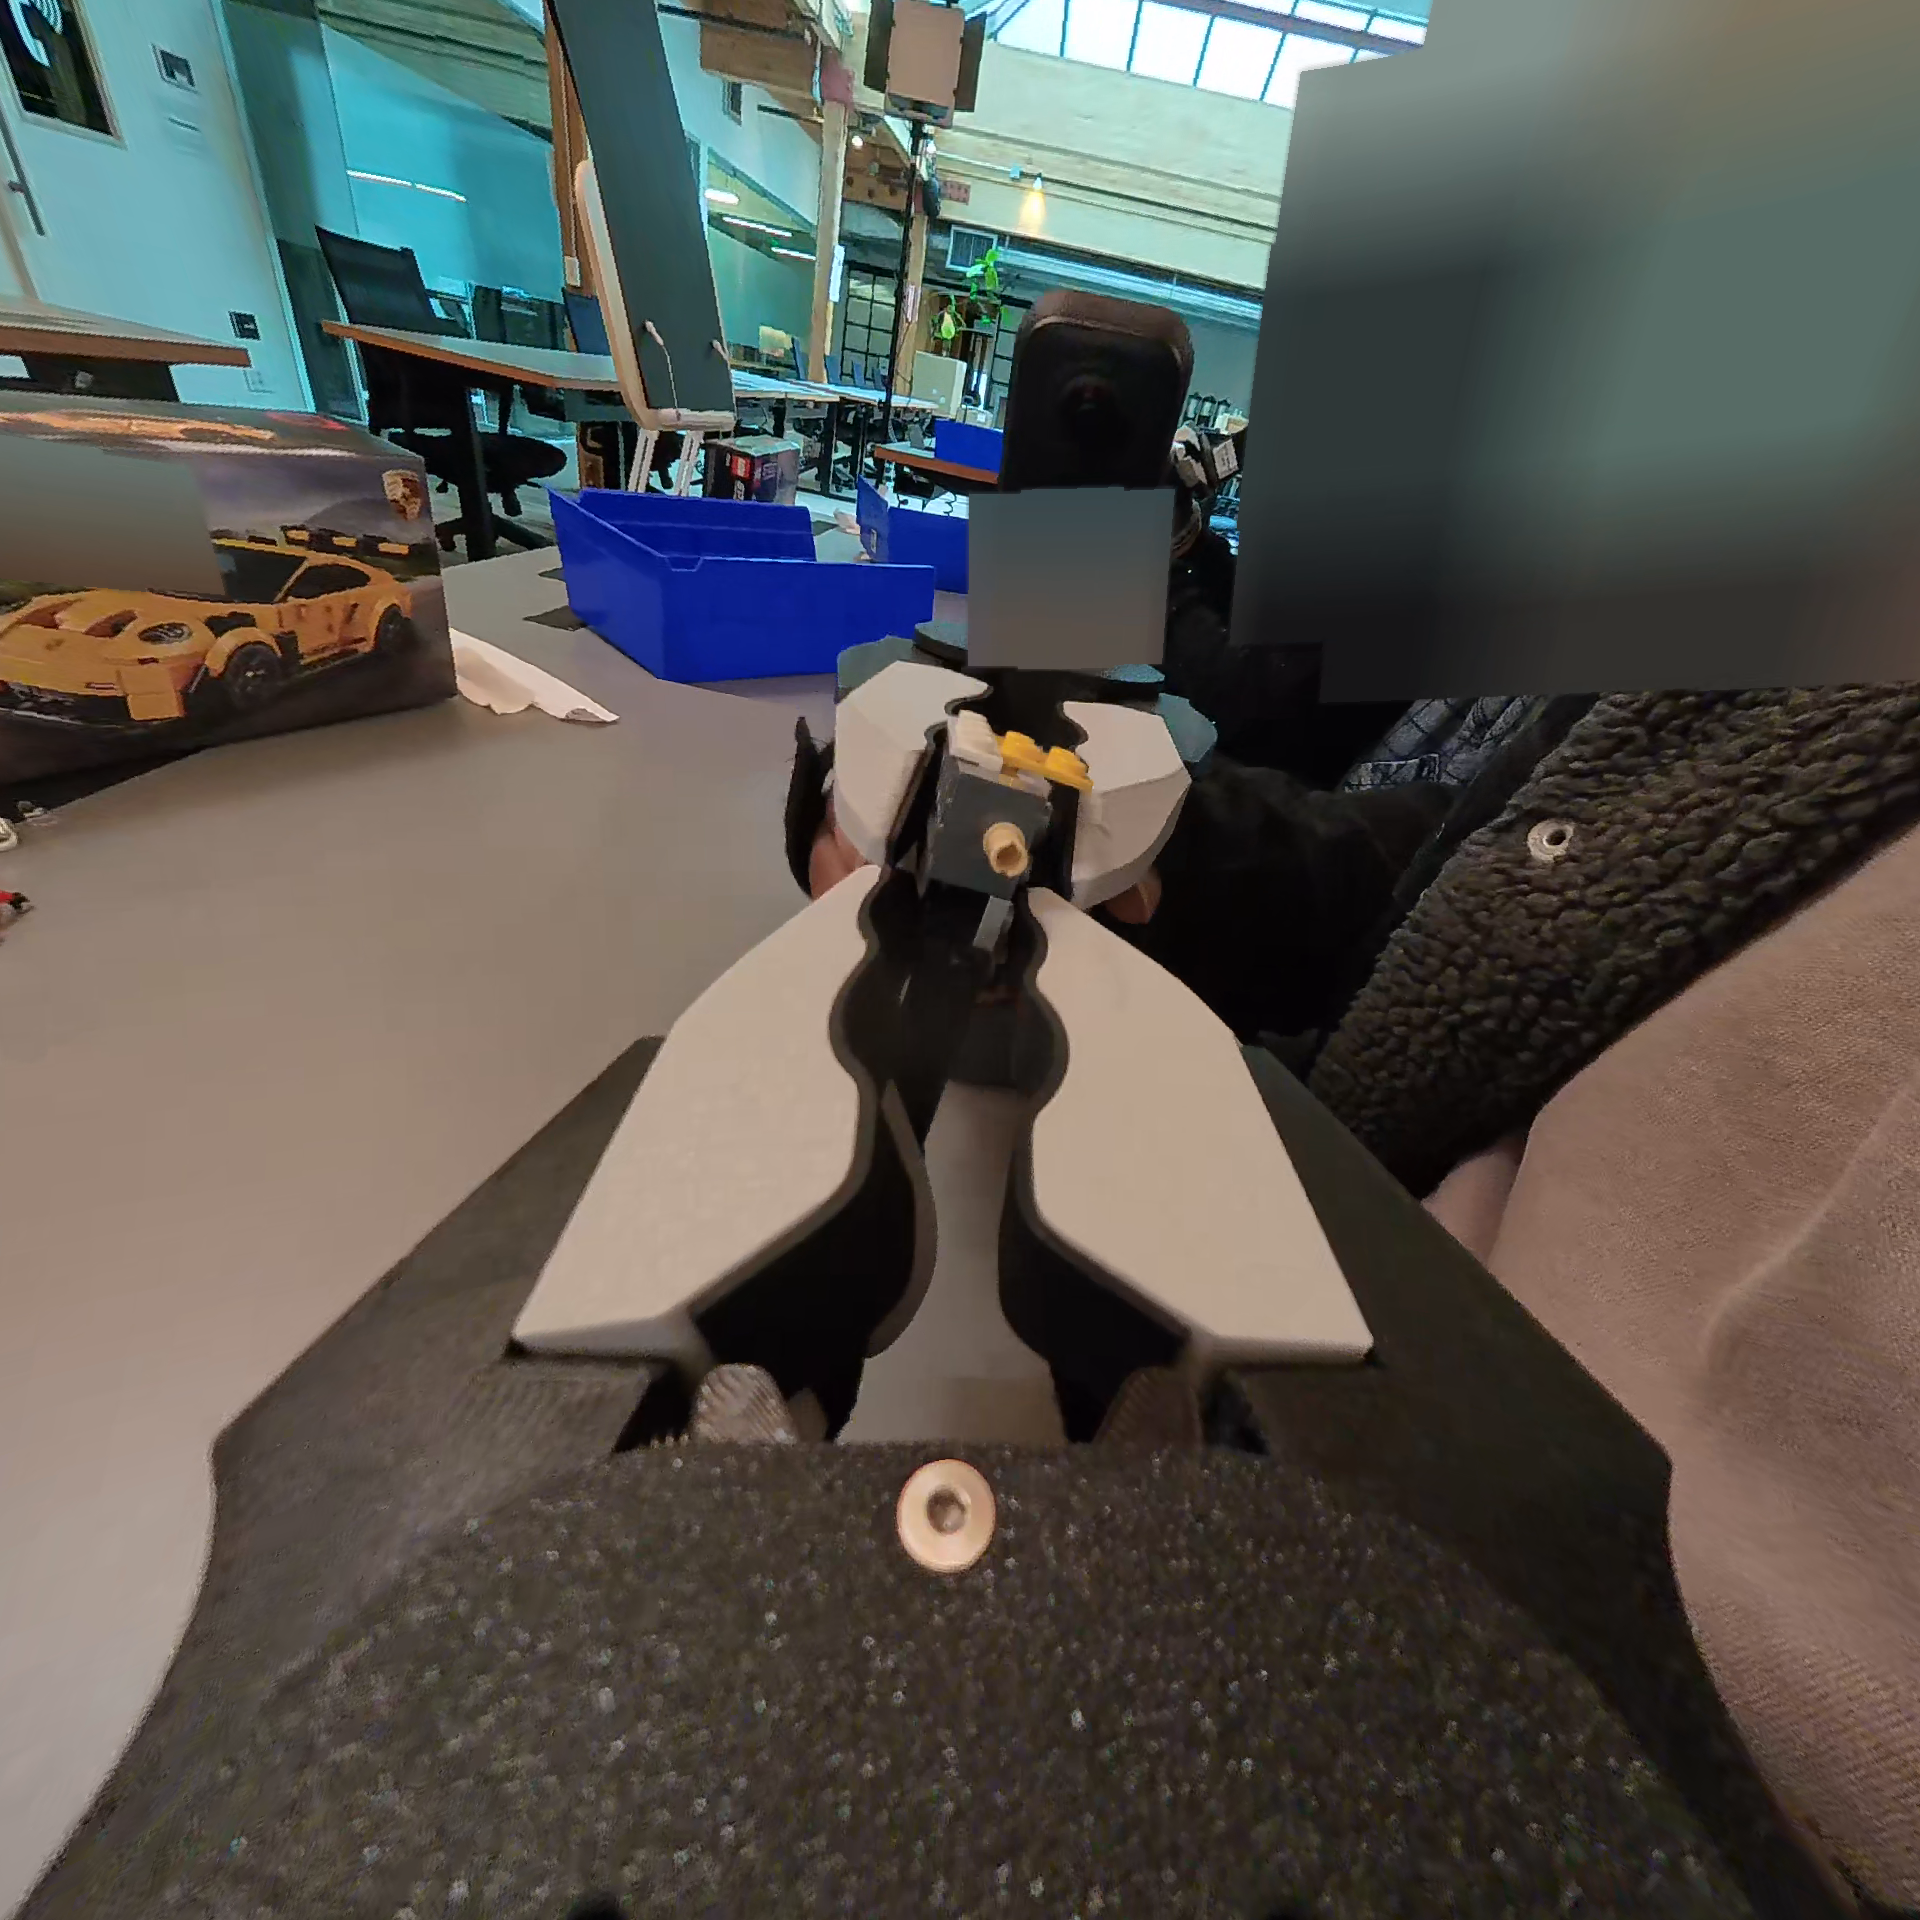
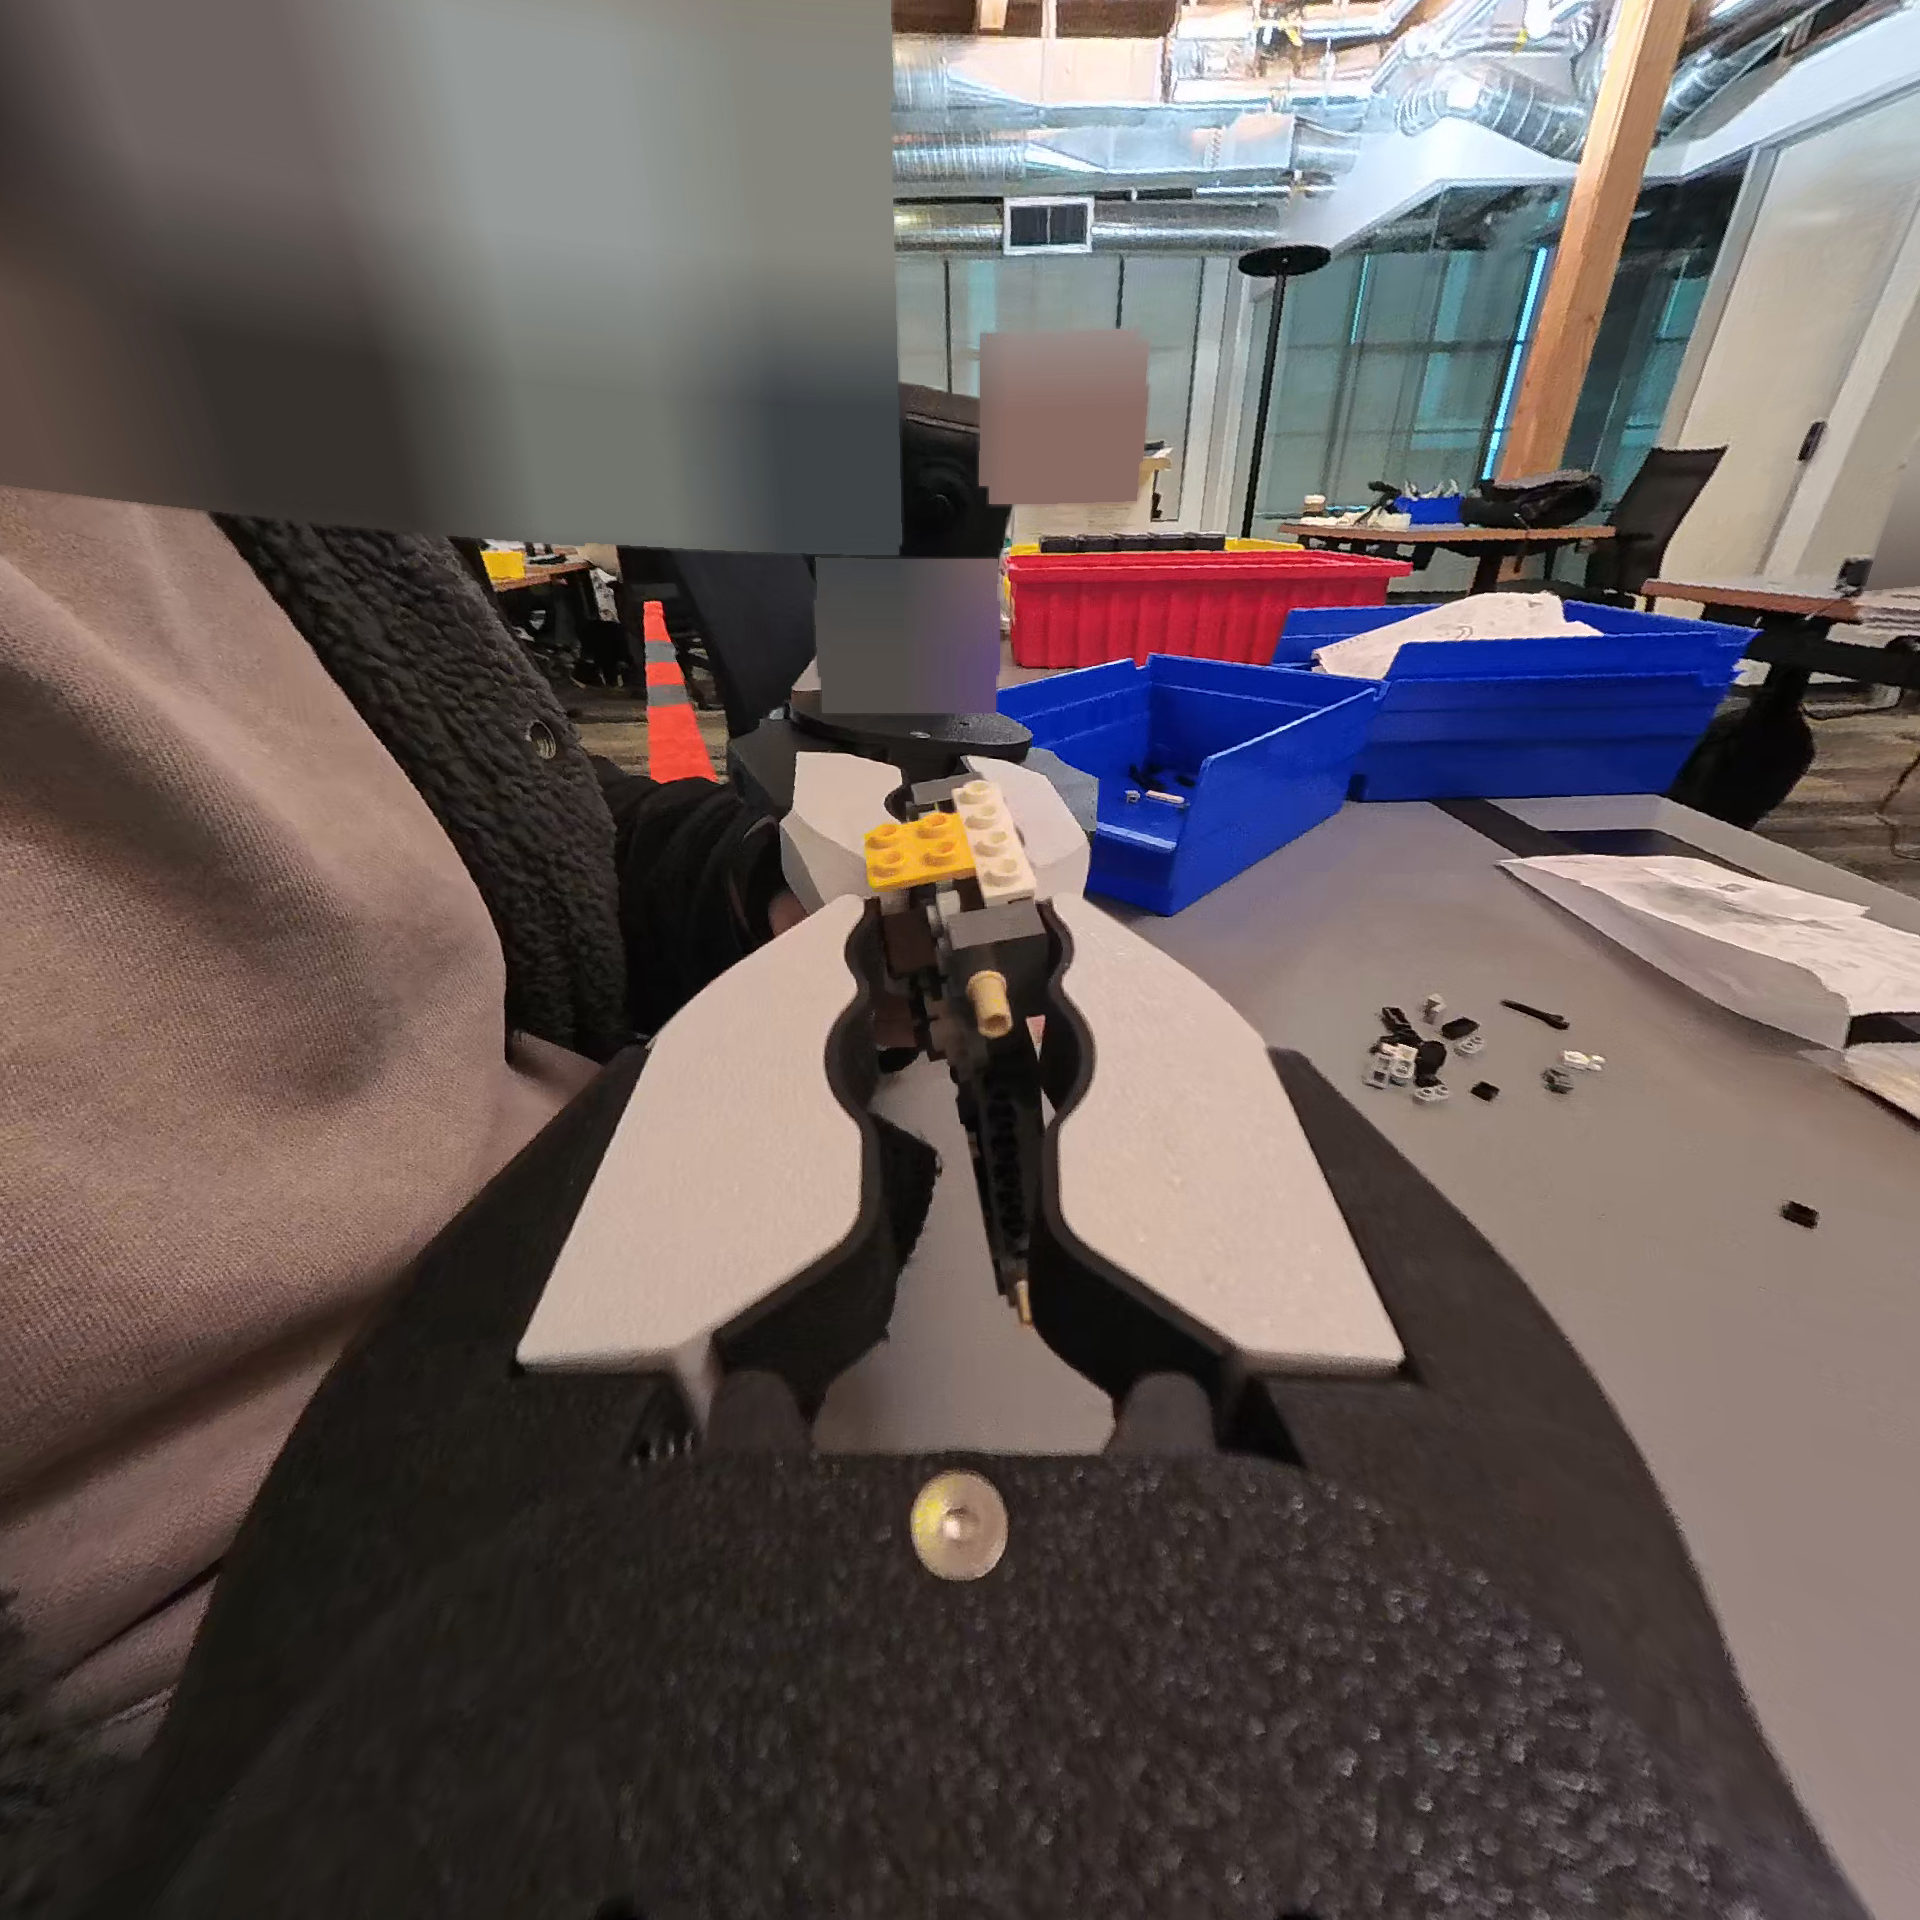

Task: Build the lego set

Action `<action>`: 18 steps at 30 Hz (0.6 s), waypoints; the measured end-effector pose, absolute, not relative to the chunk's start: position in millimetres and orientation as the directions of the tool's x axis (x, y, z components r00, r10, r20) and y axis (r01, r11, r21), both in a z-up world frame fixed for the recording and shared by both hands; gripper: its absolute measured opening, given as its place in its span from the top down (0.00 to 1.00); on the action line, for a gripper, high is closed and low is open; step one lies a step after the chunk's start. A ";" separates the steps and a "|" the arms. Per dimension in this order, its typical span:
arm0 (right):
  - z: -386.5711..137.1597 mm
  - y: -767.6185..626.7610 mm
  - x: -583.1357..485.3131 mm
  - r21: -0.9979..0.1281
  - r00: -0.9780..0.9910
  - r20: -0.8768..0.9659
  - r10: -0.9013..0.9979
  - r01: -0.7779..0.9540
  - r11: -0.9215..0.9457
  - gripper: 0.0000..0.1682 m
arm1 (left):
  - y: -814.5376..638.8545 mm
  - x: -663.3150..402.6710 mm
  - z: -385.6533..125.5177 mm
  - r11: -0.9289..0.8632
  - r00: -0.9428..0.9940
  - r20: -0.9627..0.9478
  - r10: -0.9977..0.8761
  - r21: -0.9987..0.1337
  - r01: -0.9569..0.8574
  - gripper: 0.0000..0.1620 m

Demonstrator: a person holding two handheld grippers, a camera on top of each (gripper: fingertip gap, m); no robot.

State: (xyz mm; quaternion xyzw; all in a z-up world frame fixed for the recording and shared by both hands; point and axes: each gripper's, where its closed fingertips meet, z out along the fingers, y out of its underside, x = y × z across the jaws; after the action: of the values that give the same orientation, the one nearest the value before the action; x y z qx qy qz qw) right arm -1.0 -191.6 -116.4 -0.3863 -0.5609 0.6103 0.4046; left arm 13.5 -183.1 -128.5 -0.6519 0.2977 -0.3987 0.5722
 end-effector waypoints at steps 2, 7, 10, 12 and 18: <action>-116.3 -192.5 -0.9 -0.997 -0.374 -0.012 0.927 -0.066 -0.040 0.84 | -183.6 13.6 -128.2 -0.161 0.511 0.167 -0.843 -0.985 0.056 0.89; -116.2 -193.4 -0.1 -0.996 -0.373 -0.015 0.928 -0.072 -0.045 0.85 | -184.5 14.4 -127.9 -0.154 0.511 0.154 -0.846 -0.987 0.042 0.89; -116.7 -193.3 -0.1 -0.997 -0.366 -0.012 0.931 -0.071 -0.041 0.85 | -184.6 14.5 -128.4 -0.155 0.510 0.153 -0.846 -0.987 0.039 0.89; -118.6 -193.6 -0.2 -0.998 -0.365 -0.012 0.931 -0.059 -0.037 0.85 | -184.7 14.1 -130.2 -0.152 0.513 0.147 -0.846 -0.988 0.033 0.89; -124.2 -191.4 -3.2 -0.998 -0.359 -0.055 0.932 0.010 -0.055 0.84 | -182.6 10.8 -135.8 -0.149 0.508 0.150 -0.848 -0.988 0.043 0.89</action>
State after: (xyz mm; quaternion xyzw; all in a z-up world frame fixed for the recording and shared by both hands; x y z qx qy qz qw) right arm -3.2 -191.4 -124.2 -0.4140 -0.5686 0.5968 0.3862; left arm 10.8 -182.6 -135.8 -0.6512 0.3093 -0.3877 0.5744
